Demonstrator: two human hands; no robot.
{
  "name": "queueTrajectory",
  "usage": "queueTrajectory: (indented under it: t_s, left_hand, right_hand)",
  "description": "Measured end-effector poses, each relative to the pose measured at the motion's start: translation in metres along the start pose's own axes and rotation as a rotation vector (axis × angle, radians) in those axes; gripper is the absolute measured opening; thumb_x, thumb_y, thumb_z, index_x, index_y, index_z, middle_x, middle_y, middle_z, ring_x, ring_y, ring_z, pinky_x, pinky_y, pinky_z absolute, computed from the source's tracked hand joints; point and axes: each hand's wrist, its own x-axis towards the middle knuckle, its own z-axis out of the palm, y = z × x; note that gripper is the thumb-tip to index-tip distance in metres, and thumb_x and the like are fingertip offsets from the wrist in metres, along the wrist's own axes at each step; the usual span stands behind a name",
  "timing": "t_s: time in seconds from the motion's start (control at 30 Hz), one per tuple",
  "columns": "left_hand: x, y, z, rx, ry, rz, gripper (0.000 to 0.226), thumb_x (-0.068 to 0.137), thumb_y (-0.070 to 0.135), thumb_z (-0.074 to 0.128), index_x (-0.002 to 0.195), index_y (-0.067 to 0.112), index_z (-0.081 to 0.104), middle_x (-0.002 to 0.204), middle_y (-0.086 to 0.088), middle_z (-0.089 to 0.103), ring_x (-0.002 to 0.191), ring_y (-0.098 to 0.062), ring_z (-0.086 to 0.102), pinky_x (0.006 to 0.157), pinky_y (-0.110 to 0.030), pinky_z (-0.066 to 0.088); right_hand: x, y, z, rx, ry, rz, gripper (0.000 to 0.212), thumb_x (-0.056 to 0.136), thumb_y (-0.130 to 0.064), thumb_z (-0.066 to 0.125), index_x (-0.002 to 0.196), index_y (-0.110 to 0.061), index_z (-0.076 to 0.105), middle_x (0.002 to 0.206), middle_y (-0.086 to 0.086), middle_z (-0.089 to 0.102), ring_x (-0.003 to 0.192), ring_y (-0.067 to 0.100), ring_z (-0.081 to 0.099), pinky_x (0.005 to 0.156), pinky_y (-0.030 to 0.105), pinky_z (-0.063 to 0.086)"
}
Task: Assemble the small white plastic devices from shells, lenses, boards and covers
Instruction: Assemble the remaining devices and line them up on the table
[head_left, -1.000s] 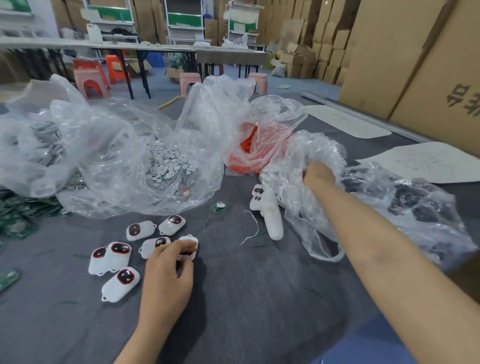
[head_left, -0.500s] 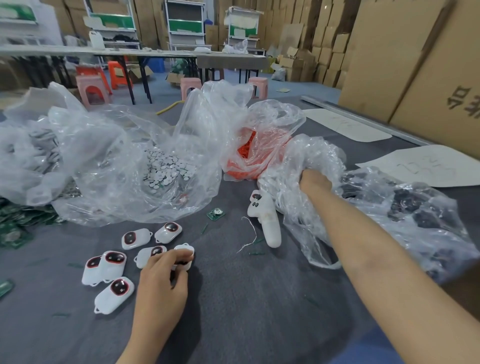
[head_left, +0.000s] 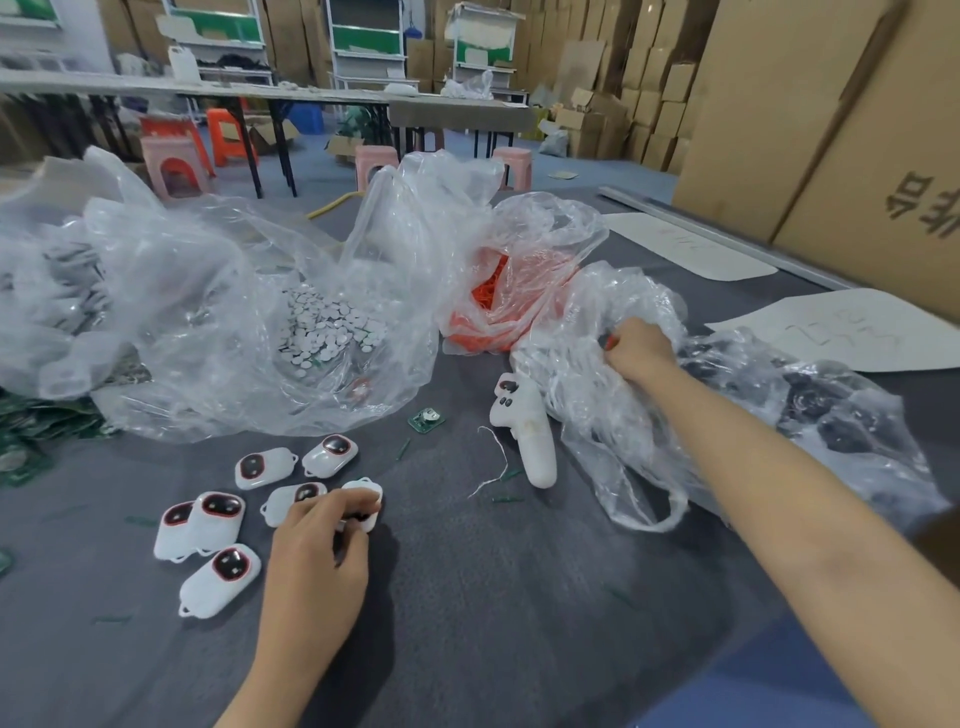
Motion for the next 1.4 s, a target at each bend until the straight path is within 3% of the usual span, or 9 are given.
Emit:
queueTrajectory:
  t_s: [0.23,0.57,0.73,0.83,0.97,1.03,1.1,1.2,1.4]
  left_hand:
    - [0.001,0.003,-0.001,0.018,-0.004,-0.004,0.045,0.072,-0.018,0.061,0.089,0.023,0.068,0.085,0.02,0.064,0.087,-0.004,0.053,0.081,0.002,0.031]
    - [0.002,0.005,-0.003,0.008,-0.008,-0.018,0.046,0.072,-0.019,0.061,0.089,0.023,0.068,0.087,0.016,0.066,0.089,-0.002,0.053,0.079,0.003,0.031]
    - [0.002,0.005,-0.003,-0.01,-0.019,-0.034,0.042,0.074,-0.016,0.062,0.087,0.023,0.068,0.085,0.016,0.064,0.088,-0.011,0.057,0.079,0.001,0.033]
    - [0.003,0.005,-0.002,-0.024,-0.012,-0.033,0.041,0.074,-0.016,0.063,0.087,0.022,0.069,0.083,0.014,0.064,0.086,-0.004,0.057,0.077,0.004,0.032]
    - [0.004,0.004,0.0,-0.009,-0.006,-0.007,0.037,0.077,-0.013,0.063,0.094,0.02,0.068,0.086,0.012,0.064,0.085,-0.003,0.053,0.077,-0.003,0.037]
    - [0.003,0.003,0.002,-0.011,0.019,-0.009,0.035,0.081,-0.004,0.064,0.106,0.021,0.065,0.092,0.01,0.064,0.091,0.001,0.05,0.079,-0.012,0.043]
    - [0.002,0.003,0.002,-0.062,0.068,-0.03,0.04,0.085,0.005,0.062,0.121,0.022,0.058,0.098,0.015,0.063,0.097,-0.003,0.049,0.084,-0.027,0.047]
    - [-0.001,0.004,-0.002,-0.104,0.078,0.007,0.049,0.088,0.01,0.057,0.133,0.027,0.049,0.113,0.027,0.056,0.108,-0.009,0.049,0.09,-0.033,0.043]
    - [-0.006,0.004,0.0,0.232,-0.252,0.269,0.069,0.069,0.018,0.054,0.136,0.03,0.049,0.131,0.014,0.054,0.138,-0.015,0.03,0.116,-0.042,0.015]
  right_hand:
    - [-0.006,-0.007,0.015,-0.08,0.03,0.025,0.018,0.089,-0.008,0.051,0.098,-0.009,0.067,0.101,0.011,0.064,0.094,0.031,0.062,0.073,0.032,0.046]
    - [-0.011,-0.012,0.008,-0.071,0.141,-0.045,0.016,0.092,-0.006,0.044,0.08,-0.01,0.053,0.088,0.012,0.059,0.085,0.032,0.06,0.067,0.034,0.041]
    - [-0.02,-0.006,-0.046,-0.434,0.316,-0.262,0.016,0.087,-0.015,0.056,0.076,-0.007,0.065,0.085,0.011,0.064,0.094,0.033,0.056,0.078,0.037,0.039]
    - [-0.036,-0.012,-0.071,-0.361,0.337,-0.269,0.018,0.086,-0.015,0.056,0.071,-0.006,0.061,0.079,0.015,0.06,0.096,0.036,0.051,0.077,0.037,0.036]
    - [-0.089,-0.047,-0.083,0.006,0.565,-0.369,0.022,0.088,-0.02,0.055,0.068,-0.013,0.048,0.066,-0.002,0.045,0.06,0.021,0.048,0.057,0.028,0.029]
    - [-0.125,-0.071,-0.073,0.519,0.386,-0.422,0.025,0.087,-0.021,0.062,0.067,-0.007,0.055,0.057,-0.006,0.049,0.045,0.004,0.039,0.046,0.016,0.03]
    - [-0.163,-0.092,-0.048,0.884,-0.202,-0.433,0.023,0.087,-0.019,0.066,0.071,-0.003,0.061,0.05,-0.002,0.056,0.04,0.005,0.046,0.042,0.013,0.033]
    - [-0.2,-0.105,0.004,0.672,-0.778,-0.464,0.025,0.089,-0.019,0.065,0.067,-0.009,0.057,0.044,-0.005,0.052,0.039,0.007,0.05,0.042,0.015,0.035]
    - [-0.201,-0.102,0.027,0.408,-0.779,-0.543,0.027,0.09,-0.039,0.061,0.077,-0.018,0.072,0.048,-0.009,0.058,0.042,0.006,0.053,0.046,0.015,0.038]
